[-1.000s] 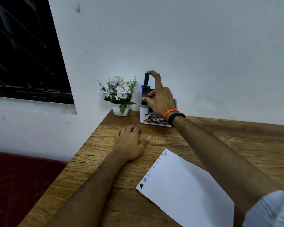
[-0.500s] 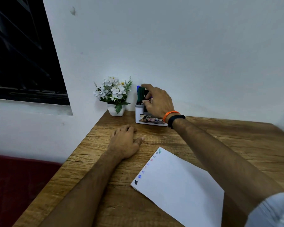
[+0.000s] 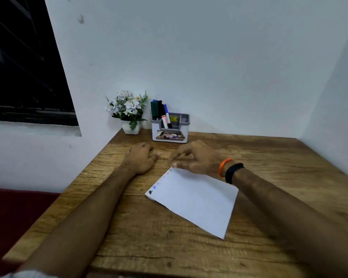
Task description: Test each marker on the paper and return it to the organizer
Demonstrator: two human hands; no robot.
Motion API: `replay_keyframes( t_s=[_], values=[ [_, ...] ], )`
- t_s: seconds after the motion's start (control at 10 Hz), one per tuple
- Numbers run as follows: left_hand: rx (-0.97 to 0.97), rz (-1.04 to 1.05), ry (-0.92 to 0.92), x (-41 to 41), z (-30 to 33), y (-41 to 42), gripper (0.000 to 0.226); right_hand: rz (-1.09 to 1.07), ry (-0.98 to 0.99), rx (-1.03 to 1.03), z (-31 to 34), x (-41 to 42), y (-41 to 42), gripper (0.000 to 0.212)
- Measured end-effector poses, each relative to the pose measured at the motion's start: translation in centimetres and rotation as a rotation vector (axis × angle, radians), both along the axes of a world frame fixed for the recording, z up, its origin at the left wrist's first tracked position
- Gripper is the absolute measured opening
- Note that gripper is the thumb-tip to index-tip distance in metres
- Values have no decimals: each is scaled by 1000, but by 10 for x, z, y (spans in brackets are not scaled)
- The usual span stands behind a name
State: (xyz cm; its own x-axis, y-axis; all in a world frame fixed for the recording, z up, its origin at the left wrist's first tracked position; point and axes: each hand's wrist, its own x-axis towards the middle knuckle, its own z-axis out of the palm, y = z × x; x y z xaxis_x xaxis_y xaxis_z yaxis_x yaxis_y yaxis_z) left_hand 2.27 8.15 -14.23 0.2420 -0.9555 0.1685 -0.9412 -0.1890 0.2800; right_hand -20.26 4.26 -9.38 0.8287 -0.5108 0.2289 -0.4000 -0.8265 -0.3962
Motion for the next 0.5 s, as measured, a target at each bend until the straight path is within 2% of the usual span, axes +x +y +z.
replay_keyframes(
  t_s=[0.1,0.2,0.4,0.5],
  values=[
    [-24,-2,9,-3,2,4,52,58,179,5,-6,-14,13,30],
    [-26,-8,0,-4,2,5,51,-56,257,-93,-14,-20,12,40],
    [-45,-16,-8,-6,2,4,44,-464,232,-134,-27,-20,-13,51],
    [-45,-14,-20,-8,5,2,43,-558,208,-177,-27,-21,-23,51]
  ],
)
